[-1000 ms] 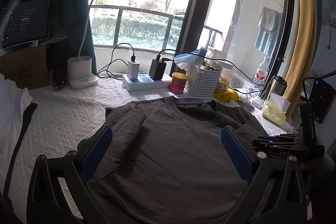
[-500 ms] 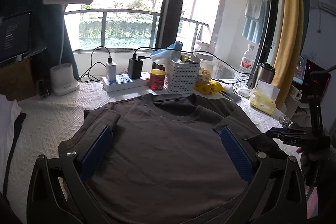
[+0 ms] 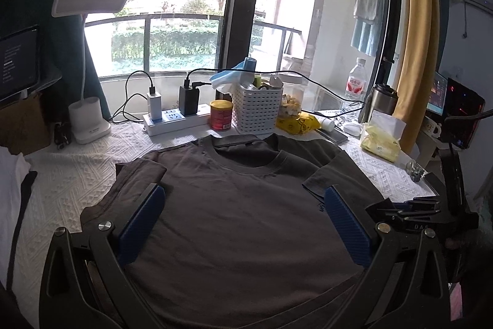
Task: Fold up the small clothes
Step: 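Fold the grasped side inward toward the shirt's middle with the right tool, release, then grasp the opposite side edge of the T-shirt with the left tool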
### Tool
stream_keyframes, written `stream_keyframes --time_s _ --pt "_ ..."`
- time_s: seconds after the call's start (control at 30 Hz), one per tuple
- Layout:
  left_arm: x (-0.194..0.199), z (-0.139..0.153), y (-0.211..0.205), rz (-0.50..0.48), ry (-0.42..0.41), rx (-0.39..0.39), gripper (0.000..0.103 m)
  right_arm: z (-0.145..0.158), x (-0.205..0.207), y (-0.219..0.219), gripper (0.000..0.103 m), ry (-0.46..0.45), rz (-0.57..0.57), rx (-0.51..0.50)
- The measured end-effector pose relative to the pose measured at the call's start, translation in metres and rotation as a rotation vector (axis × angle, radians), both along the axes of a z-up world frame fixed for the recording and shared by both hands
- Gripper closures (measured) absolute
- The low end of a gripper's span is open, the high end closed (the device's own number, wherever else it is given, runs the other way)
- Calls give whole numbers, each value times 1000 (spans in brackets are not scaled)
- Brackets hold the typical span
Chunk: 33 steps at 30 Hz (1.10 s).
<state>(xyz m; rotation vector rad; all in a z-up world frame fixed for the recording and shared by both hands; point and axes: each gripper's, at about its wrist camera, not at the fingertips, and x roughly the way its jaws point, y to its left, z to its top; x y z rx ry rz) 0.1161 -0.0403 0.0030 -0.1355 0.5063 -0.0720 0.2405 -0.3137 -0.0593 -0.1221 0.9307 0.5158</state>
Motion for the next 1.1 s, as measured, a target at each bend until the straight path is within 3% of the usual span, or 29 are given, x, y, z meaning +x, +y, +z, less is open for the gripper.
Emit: stream_keyframes --time_s 0.23,0.3,0.33,0.47,1.1 --pt "-6 -1 1 -11 1 -6 1 -10 -15 10 71 39 31 -32" --pt "-8 -2 2 -12 0 -10 1 -9 -20 12 41 46 43 -22" --pt "-9 -3 3 -11 0 -13 1 -8 -22 14 38 47 50 -28" --pt "-15 -4 9 -7 -3 -24 1 -6 -33 26 37 44 83 -71" --pt "-38 -15 70 94 -5 -67 1 13 -31 82 37 10 115 -91"
